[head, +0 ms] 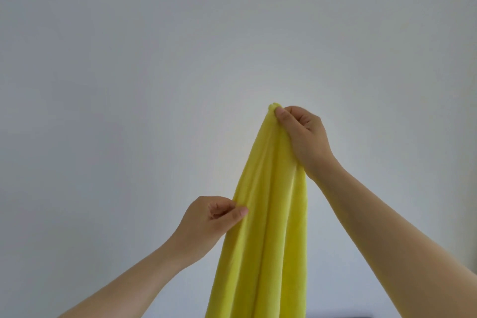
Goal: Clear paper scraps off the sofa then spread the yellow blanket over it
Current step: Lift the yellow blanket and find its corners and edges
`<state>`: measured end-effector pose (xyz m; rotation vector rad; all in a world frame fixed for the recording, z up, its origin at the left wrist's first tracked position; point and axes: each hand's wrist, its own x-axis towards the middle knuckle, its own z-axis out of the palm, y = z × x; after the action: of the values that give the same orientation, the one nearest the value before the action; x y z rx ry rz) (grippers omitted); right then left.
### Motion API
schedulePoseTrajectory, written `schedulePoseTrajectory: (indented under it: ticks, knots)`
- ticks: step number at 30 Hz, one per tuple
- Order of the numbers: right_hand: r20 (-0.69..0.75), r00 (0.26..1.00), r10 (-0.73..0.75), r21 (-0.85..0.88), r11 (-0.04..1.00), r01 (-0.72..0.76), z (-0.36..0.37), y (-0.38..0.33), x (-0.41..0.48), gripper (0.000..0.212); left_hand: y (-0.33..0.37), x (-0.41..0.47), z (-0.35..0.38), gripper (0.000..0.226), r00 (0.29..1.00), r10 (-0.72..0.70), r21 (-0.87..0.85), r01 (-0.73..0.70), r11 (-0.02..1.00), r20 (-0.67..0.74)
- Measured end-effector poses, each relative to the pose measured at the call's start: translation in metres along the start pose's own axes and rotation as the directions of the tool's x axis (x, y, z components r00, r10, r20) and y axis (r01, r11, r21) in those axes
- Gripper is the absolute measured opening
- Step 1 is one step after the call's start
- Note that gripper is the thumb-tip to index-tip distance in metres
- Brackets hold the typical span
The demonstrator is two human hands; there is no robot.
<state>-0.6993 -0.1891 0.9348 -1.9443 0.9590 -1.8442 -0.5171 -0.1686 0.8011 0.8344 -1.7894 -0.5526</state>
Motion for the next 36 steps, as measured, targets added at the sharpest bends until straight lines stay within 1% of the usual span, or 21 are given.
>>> schedulePoseTrajectory:
  ticks: [2, 3, 5, 7, 10, 12, 14, 15, 16, 17, 18, 20, 22, 23, 25, 27, 30, 32, 33, 34, 36]
  knots:
    - [-0.063, 0.998, -0.017, -0.047, 0.999, 0.014, -0.004, -0.005, 0.013, 0.04, -0.002, -0.004, 0.007, 0.041, 1.0, -0.015, 0.046, 0.014, 0.999, 0.023]
    - [-0.076, 0.997, -0.023, -0.069, 0.997, 0.018, -0.006, -0.007, 0.019, 0.04, -0.003, -0.005, 0.011, 0.039, 0.999, -0.024, 0.061, 0.022, 0.998, 0.04]
    - [-0.08, 0.996, -0.033, -0.106, 0.994, 0.024, -0.009, -0.01, 0.029, 0.04, -0.008, -0.007, 0.019, 0.043, 0.997, -0.038, 0.07, 0.034, 0.997, 0.067]
    - [-0.075, 0.996, -0.044, -0.135, 0.99, 0.033, -0.013, -0.011, 0.034, 0.04, -0.014, -0.008, 0.025, 0.047, 0.997, -0.042, 0.06, 0.038, 0.997, 0.064]
    - [-0.088, 0.994, -0.069, -0.171, 0.984, 0.053, -0.027, -0.01, 0.036, 0.041, -0.021, -0.007, 0.026, 0.049, 0.998, -0.057, 0.043, 0.059, 0.997, -0.032]
    - [-0.102, 0.991, -0.088, -0.224, 0.972, 0.064, -0.041, -0.006, 0.037, 0.04, -0.025, -0.002, 0.016, 0.048, 0.991, -0.032, 0.089, 0.044, 0.995, -0.133]
    - [-0.116, 0.988, -0.105, -0.288, 0.955, 0.068, -0.056, 0.0, 0.037, 0.04, -0.029, 0.003, 0.0, 0.047, 0.979, -0.012, 0.117, 0.036, 0.992, -0.205]
    - [-0.123, 0.987, -0.107, -0.308, 0.949, 0.065, -0.062, 0.003, 0.036, 0.041, -0.029, 0.006, -0.009, 0.041, 0.975, -0.02, 0.095, 0.042, 0.995, -0.224]
    - [-0.131, 0.985, -0.108, -0.32, 0.945, 0.061, -0.067, 0.006, 0.036, 0.041, -0.027, 0.008, -0.016, 0.028, 0.975, -0.035, 0.051, 0.047, 0.998, -0.218]
    - [-0.144, 0.984, -0.109, -0.326, 0.944, 0.057, -0.071, 0.009, 0.035, 0.041, -0.024, 0.01, -0.021, 0.013, 0.98, -0.051, 0.012, 0.055, 0.998, -0.19]
    - [-0.159, 0.981, -0.111, -0.327, 0.944, 0.054, -0.073, 0.011, 0.035, 0.041, -0.02, 0.011, -0.025, 0.006, 0.986, -0.065, -0.027, 0.061, 0.998, -0.151]
    - [-0.178, 0.977, -0.118, -0.329, 0.943, 0.054, -0.074, 0.013, 0.037, 0.041, -0.013, 0.012, -0.027, 0.008, 0.994, -0.107, -0.121, 0.105, 0.987, -0.005]
    - [-0.176, 0.976, -0.127, -0.352, 0.934, 0.058, -0.073, 0.011, 0.041, 0.042, -0.009, 0.008, -0.02, 0.016, 0.977, -0.111, -0.188, 0.146, 0.971, 0.181]
    - [-0.169, 0.977, -0.129, -0.37, 0.927, 0.059, -0.072, 0.01, 0.044, 0.042, -0.007, 0.005, -0.013, 0.02, 0.964, -0.087, -0.179, 0.134, 0.975, 0.252]
    - [-0.15, 0.98, -0.13, -0.4, 0.915, 0.06, -0.069, 0.006, 0.05, 0.04, -0.005, -0.001, 0.003, 0.022, 0.941, -0.057, -0.101, 0.096, 0.99, 0.333]
    - [-0.143, 0.98, -0.138, -0.415, 0.907, 0.067, -0.067, 0.002, 0.055, 0.041, -0.007, -0.001, 0.016, 0.023, 0.936, -0.059, -0.018, 0.07, 0.997, 0.348]
    - [-0.163, 0.976, -0.146, -0.396, 0.915, 0.071, -0.069, -0.002, 0.06, 0.045, -0.023, 0.002, 0.02, 0.042, 0.94, -0.113, 0.087, 0.09, 0.992, 0.323]
    - [-0.174, 0.974, -0.148, -0.376, 0.924, 0.073, -0.071, -0.005, 0.061, 0.045, -0.034, -0.001, 0.021, 0.056, 0.93, -0.162, 0.088, 0.141, 0.986, 0.331]
    - [-0.174, 0.973, -0.15, -0.368, 0.927, 0.077, -0.071, -0.007, 0.062, 0.043, -0.04, -0.003, 0.022, 0.059, 0.923, -0.182, 0.083, 0.164, 0.983, 0.338]
    - [-0.171, 0.973, -0.155, -0.364, 0.927, 0.084, -0.071, -0.009, 0.062, 0.041, -0.045, -0.006, 0.024, 0.057, 0.916, -0.195, 0.084, 0.177, 0.981, 0.35]
    - [-0.165, 0.972, -0.166, -0.364, 0.926, 0.097, -0.072, -0.013, 0.063, 0.036, -0.053, -0.012, 0.033, 0.045, 0.907, -0.199, 0.102, 0.173, 0.98, 0.371]
